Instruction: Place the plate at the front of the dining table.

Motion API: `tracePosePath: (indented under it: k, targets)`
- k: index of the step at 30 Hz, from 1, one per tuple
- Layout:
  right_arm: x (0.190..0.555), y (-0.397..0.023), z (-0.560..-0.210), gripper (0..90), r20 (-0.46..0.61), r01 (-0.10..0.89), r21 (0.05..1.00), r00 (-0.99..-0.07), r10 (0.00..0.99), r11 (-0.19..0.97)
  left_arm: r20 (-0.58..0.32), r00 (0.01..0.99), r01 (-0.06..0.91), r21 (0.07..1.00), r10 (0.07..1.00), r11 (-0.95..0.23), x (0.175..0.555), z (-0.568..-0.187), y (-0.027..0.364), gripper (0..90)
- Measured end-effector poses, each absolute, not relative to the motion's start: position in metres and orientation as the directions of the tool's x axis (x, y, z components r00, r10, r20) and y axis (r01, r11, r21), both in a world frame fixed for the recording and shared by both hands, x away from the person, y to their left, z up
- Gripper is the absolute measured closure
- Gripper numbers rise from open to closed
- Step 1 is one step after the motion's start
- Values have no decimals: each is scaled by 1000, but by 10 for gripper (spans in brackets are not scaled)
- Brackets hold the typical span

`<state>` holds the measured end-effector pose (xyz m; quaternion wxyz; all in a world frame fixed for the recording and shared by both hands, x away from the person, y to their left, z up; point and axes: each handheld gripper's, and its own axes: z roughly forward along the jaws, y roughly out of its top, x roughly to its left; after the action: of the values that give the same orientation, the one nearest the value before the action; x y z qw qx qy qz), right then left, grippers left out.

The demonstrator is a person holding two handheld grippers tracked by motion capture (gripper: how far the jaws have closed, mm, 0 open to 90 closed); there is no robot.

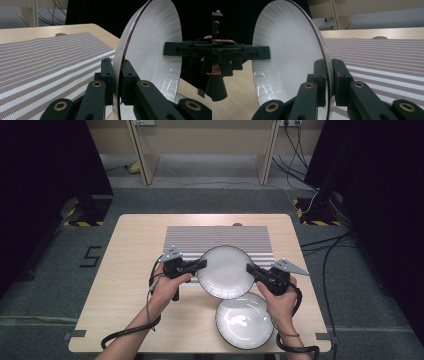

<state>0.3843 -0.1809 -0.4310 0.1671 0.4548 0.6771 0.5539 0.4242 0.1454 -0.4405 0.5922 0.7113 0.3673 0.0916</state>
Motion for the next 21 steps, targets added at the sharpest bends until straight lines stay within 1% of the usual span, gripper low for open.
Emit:
tracePosePath:
  k: [21]
  targets:
    - [400,-172,-434,822,267,432,902,-523,809,-18,-305,692,418,908,655,-19,435,-443,151,827]
